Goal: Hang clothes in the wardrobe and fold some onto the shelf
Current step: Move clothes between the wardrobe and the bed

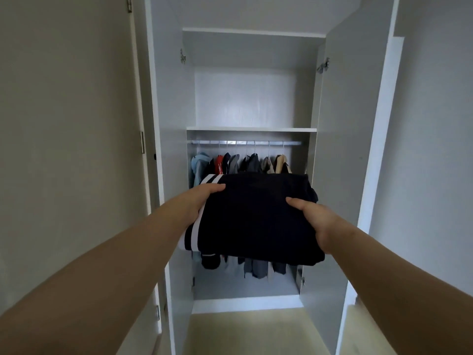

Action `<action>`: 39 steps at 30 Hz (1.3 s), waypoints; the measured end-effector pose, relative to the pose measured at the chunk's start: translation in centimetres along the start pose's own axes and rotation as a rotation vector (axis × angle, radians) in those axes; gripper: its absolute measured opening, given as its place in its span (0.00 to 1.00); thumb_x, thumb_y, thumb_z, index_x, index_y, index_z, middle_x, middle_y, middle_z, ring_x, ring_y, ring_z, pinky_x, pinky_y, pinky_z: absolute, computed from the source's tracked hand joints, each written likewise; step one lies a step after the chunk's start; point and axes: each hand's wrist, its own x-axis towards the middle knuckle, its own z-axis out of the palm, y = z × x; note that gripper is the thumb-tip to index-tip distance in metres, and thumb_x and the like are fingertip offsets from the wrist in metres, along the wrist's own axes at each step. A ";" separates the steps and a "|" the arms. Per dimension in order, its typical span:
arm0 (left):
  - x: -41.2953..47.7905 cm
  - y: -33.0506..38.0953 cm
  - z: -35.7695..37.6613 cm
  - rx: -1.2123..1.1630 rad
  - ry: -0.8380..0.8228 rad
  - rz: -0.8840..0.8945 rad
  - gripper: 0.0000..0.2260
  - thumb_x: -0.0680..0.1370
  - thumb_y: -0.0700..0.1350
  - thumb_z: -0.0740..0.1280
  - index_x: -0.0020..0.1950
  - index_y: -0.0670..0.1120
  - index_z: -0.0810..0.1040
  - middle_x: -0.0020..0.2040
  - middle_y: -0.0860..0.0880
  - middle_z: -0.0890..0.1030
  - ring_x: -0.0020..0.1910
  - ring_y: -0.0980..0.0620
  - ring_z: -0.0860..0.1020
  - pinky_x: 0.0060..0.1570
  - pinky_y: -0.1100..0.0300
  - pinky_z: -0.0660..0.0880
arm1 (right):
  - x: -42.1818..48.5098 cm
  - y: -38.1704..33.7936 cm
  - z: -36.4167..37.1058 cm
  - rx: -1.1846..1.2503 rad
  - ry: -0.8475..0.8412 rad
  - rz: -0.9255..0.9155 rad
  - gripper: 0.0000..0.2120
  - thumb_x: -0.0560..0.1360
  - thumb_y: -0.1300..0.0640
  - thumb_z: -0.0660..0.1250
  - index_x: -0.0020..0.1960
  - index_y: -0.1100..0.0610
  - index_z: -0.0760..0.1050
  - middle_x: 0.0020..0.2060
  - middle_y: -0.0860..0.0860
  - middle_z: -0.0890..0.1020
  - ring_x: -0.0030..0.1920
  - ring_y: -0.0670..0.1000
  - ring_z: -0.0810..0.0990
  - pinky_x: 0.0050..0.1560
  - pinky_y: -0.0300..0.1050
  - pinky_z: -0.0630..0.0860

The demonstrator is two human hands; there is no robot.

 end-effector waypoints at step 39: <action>64.1 36.7 -6.7 0.161 0.215 0.451 0.10 0.75 0.50 0.68 0.44 0.44 0.77 0.32 0.46 0.83 0.33 0.49 0.81 0.32 0.58 0.73 | 69.9 -30.2 16.5 -0.051 -0.206 -0.451 0.10 0.71 0.50 0.71 0.43 0.54 0.73 0.41 0.54 0.80 0.40 0.54 0.80 0.32 0.46 0.73</action>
